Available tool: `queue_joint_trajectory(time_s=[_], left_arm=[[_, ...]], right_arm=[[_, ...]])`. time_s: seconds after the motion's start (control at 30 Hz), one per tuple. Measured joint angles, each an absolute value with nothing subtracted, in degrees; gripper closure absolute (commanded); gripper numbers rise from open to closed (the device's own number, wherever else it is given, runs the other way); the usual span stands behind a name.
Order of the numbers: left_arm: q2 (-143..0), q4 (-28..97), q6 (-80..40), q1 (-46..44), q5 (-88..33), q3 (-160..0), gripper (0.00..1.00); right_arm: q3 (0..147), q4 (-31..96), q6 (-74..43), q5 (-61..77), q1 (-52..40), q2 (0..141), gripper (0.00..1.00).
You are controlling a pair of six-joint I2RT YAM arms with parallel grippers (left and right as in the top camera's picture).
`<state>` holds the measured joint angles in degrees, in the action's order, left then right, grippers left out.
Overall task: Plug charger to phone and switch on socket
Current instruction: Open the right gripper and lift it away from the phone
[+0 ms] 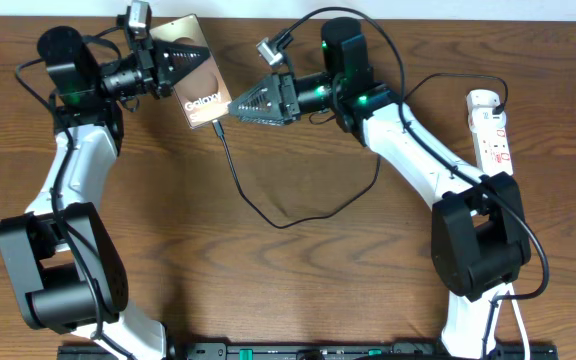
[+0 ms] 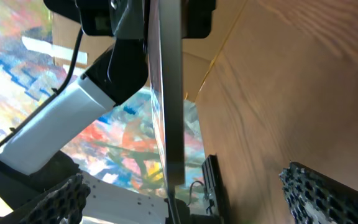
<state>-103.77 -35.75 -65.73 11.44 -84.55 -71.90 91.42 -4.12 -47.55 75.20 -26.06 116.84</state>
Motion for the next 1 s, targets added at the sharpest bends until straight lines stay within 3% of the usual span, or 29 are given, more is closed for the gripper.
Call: queue_joint_trajectory(time_s=[0.47,0.83,1.0], left_arm=[[-107.5,-21.3,-57.2,16.6,-83.2,-71.9,0.93],[-108.3,3.0,-38.0,16.5,-78.4,-71.8,0.93],[-108.3,11.0,-30.0,16.5,-75.8,-71.8,0.93]], right_arm=[[91.4,-0.3,-45.9,74.3,-24.4,116.8,0.01],[91.5,21.0,-35.9,63.8,-24.4,116.9,0.01],[92.6,37.3,-30.5,52.0,-24.4,116.9,0.01]])
